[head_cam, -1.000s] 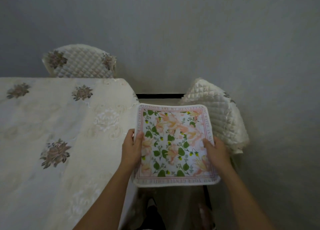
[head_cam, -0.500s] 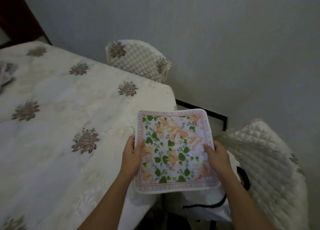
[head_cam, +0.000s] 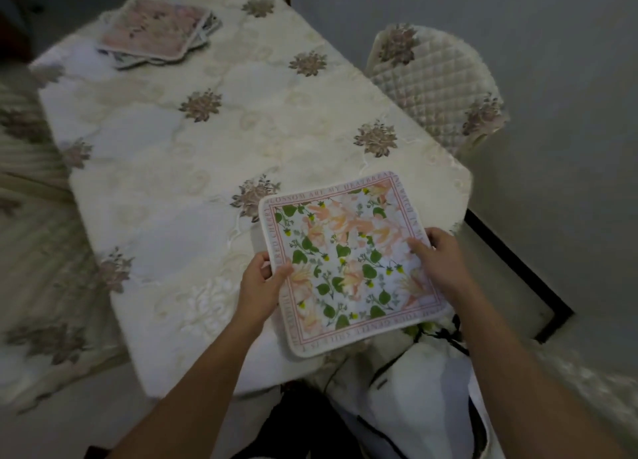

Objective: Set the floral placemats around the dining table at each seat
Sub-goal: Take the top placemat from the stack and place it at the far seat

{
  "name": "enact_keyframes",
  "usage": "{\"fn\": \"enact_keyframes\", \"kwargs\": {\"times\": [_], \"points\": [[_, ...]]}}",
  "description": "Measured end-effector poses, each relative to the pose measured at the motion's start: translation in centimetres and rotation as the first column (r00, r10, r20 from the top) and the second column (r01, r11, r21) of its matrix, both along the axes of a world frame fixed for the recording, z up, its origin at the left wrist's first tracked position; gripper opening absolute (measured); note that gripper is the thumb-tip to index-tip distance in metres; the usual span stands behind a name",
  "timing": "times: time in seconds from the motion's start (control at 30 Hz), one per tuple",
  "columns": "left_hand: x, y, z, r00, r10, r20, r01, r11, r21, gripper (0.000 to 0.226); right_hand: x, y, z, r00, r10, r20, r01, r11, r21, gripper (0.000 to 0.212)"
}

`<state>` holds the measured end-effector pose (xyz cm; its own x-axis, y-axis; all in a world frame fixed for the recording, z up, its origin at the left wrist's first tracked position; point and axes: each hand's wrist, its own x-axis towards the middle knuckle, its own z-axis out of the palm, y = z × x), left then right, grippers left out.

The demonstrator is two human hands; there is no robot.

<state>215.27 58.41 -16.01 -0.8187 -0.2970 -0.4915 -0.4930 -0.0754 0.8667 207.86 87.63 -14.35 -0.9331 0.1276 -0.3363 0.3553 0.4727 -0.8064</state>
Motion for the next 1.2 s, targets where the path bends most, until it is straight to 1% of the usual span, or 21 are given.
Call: {"fn": "enact_keyframes", "kwargs": {"times": [0.23, 0.37, 0.5, 0.6, 0.77, 0.87, 1.1, 1.2], "points": [[1.1, 0.0, -2.3, 0.987, 0.130, 0.099, -0.136, 0.989, 0.053, 0.027, -5.7, -1.2, -3.1, 0.980, 0.191, 0.054, -0.192, 0.981, 0.021, 0.015], [1.7, 0.7, -3.3, 0.975, 0.180, 0.132, -0.190, 0.979, 0.068, 0.028, -6.9, -1.3, -4.8, 0.970, 0.232, 0.078, -0.234, 0.972, 0.016, 0.009], [2.6, 0.8, -4.0, 0.973, 0.178, 0.144, -0.188, 0.980, 0.060, 0.027, -6.7, -1.3, -5.8, 0.970, 0.225, 0.094, -0.230, 0.972, 0.049, 0.006], [3.1, 0.7, -4.4, 0.970, 0.193, 0.148, -0.203, 0.977, 0.058, 0.026, -6.4, -1.6, -6.1, 0.981, 0.178, 0.076, -0.181, 0.983, 0.035, 0.005], [3.5, 0.6, -4.5, 0.964, 0.231, 0.135, -0.236, 0.971, 0.025, 0.020, -5.8, -1.5, -6.9, 0.987, 0.131, 0.096, -0.133, 0.991, 0.019, 0.010], [3.5, 0.3, -4.7, 0.963, 0.226, 0.145, -0.228, 0.974, -0.001, 0.017, -5.4, -1.3, -7.3, 0.987, 0.108, 0.119, -0.109, 0.994, 0.004, 0.013], [3.8, 0.2, -5.6, 0.958, 0.231, 0.172, -0.224, 0.973, -0.056, 0.016, -5.0, -1.5, -7.2, 0.993, 0.051, 0.110, -0.053, 0.999, 0.009, 0.013], [4.0, 0.1, -5.6, 0.959, 0.209, 0.191, -0.185, 0.973, -0.137, 0.012, -4.9, -1.7, -7.5, 0.996, 0.034, 0.086, -0.038, 0.998, 0.042, 0.015]]}}
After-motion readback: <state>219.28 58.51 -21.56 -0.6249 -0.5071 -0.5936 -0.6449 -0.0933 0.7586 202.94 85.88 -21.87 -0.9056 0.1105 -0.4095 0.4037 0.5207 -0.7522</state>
